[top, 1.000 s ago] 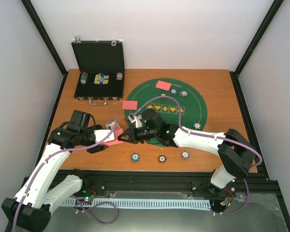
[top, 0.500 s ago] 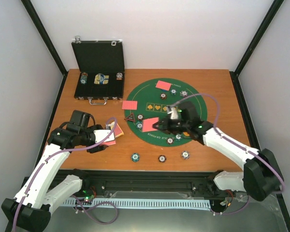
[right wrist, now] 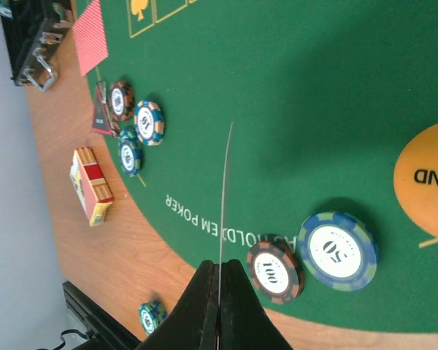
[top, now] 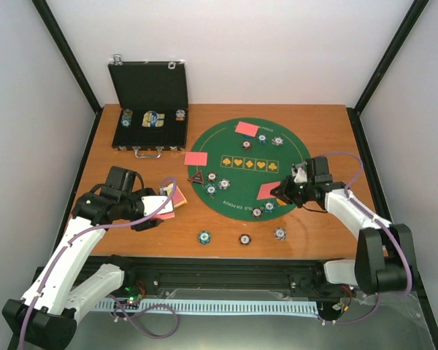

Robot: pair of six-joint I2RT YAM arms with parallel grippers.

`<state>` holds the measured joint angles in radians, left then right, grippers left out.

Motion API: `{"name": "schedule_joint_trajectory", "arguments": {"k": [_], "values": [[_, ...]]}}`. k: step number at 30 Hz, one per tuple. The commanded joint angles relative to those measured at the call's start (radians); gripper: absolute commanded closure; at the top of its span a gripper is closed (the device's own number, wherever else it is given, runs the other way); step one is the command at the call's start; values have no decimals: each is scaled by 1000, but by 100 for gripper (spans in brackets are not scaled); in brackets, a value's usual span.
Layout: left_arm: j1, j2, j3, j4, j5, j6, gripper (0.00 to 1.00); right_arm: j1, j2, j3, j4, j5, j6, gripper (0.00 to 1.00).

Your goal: Distribute texas hold em gaming equipment

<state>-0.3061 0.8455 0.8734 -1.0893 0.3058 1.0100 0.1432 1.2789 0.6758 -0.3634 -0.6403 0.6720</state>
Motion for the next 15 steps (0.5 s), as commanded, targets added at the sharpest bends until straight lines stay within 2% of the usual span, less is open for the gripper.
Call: {"name": "schedule_joint_trajectory", "arguments": {"k": [1,15], "values": [[-7,-14,17,14,4,26,62,-10,91,69,-6,-38,-83,97],[-7,-8,23,12,0,34,62,-14,317,241,-124,59,-229,96]]}}
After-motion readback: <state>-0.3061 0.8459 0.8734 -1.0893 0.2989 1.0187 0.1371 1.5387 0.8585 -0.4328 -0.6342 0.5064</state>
